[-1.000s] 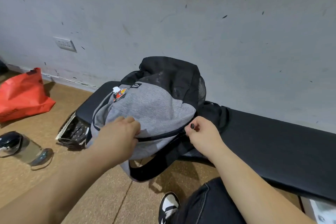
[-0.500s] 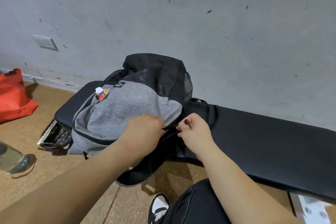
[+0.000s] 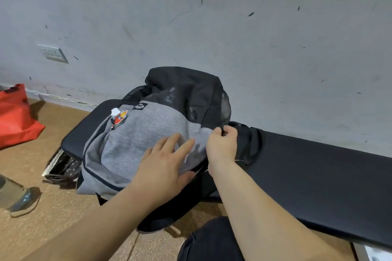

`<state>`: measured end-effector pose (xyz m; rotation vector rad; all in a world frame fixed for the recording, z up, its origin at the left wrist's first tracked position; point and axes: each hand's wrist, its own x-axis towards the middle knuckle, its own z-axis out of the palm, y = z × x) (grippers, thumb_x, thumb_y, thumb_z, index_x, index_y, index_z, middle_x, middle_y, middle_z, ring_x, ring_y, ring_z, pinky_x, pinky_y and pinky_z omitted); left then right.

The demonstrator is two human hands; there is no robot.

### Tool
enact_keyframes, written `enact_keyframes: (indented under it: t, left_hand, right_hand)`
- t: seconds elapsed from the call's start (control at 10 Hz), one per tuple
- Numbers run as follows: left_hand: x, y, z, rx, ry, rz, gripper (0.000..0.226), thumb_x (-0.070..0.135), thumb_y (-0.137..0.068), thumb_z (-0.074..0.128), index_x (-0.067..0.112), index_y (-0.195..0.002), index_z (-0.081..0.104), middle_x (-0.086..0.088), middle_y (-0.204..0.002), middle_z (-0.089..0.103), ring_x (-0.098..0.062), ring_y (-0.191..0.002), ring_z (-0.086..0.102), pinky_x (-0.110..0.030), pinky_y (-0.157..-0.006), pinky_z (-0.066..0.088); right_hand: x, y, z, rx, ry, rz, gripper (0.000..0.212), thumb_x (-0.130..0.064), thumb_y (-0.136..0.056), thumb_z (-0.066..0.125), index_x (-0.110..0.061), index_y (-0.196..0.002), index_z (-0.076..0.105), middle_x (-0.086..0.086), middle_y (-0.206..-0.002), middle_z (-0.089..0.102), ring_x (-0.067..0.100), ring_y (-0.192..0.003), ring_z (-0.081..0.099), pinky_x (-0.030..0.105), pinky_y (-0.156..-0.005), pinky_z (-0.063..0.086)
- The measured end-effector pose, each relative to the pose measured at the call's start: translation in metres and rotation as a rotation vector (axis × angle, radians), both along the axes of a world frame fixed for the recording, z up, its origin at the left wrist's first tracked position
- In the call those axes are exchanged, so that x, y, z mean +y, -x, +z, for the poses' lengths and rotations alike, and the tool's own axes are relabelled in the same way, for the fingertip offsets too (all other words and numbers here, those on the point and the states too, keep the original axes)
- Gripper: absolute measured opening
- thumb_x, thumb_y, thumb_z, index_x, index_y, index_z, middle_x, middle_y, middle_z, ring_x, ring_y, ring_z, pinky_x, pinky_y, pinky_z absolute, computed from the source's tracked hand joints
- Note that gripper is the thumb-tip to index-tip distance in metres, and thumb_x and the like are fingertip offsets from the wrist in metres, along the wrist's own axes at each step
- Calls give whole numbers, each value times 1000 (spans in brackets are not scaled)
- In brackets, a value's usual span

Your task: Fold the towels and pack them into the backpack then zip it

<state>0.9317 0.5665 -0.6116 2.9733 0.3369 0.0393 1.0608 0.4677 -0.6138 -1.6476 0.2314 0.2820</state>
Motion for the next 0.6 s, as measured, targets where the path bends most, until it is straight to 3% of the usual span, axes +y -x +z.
enact_keyframes:
  t: [0.1,0.2,0.3,0.4,0.5,0.6]
  left_hand:
    - [7,-4,-8,109,65,50,86,76,-91,44,48,-162,7,-2,-176,3,-37,-161,10,-51,-127,27]
    - [13,-7,-10,85,99,63,82,68,-96,52,45,-164,12,-4,-176,-3,-37,-162,3,-41,-129,16]
    - [24,-12,-7,81,169,99,79,66,-96,55,45,-163,18,-5,-176,-1,-37,-162,3,-39,-129,12]
    - [28,-15,-2,109,205,103,77,64,-96,57,47,-162,21,-4,-176,2,-36,-161,10,-41,-128,20]
    - [28,-12,4,80,216,97,70,62,-96,55,42,-159,32,-1,-168,24,-33,-147,39,-39,-117,40]
    - [16,-20,21,-21,234,103,62,53,-97,59,35,-154,43,-2,-161,37,-28,-140,50,-37,-111,45]
  right_hand:
    - [16,-4,7,34,16,257,55,-43,-105,44,-32,-159,34,-8,-145,54,21,-140,49,37,-114,37]
    - [21,-19,9,111,17,428,53,-45,-107,44,-40,-159,34,-9,-162,41,19,-148,40,39,-119,32]
    - [14,-35,15,155,47,542,48,-45,-107,45,-44,-155,39,-16,-152,45,20,-142,44,45,-111,42]
    - [3,-38,26,110,130,476,39,-43,-105,47,-34,-142,55,-11,-136,55,25,-125,55,45,-99,53]
    - [-15,-28,40,110,162,497,27,-42,-104,49,-24,-118,64,2,-124,63,32,-118,63,51,-100,56]
    - [-41,-19,54,-23,250,502,38,-38,-103,52,-6,-118,66,19,-124,67,41,-118,64,56,-101,54]
